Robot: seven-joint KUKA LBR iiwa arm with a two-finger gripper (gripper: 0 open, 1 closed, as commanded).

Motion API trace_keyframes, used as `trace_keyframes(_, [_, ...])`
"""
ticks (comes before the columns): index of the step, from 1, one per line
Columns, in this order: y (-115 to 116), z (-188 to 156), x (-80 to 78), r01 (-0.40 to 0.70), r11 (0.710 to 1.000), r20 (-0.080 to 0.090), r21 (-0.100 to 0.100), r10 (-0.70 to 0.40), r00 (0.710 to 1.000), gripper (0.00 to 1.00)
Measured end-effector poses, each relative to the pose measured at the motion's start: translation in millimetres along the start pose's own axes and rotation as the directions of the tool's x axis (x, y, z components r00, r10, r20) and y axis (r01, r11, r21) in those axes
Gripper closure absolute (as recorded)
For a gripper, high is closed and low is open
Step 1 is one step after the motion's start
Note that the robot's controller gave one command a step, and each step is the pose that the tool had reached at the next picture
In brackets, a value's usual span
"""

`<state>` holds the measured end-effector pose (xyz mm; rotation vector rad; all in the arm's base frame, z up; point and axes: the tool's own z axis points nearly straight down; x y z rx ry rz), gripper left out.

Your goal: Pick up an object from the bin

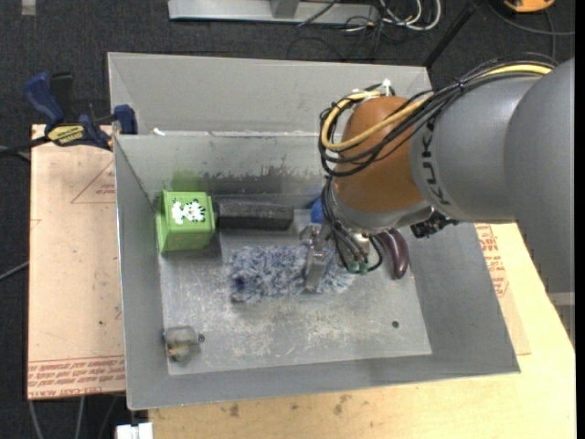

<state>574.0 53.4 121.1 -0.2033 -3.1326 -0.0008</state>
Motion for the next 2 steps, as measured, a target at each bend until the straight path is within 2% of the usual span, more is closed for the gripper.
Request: trace_keyframes(2, [0,-31,-1.6,0.001,1.0,0.007,-0.001,-0.001,1.0,1.0])
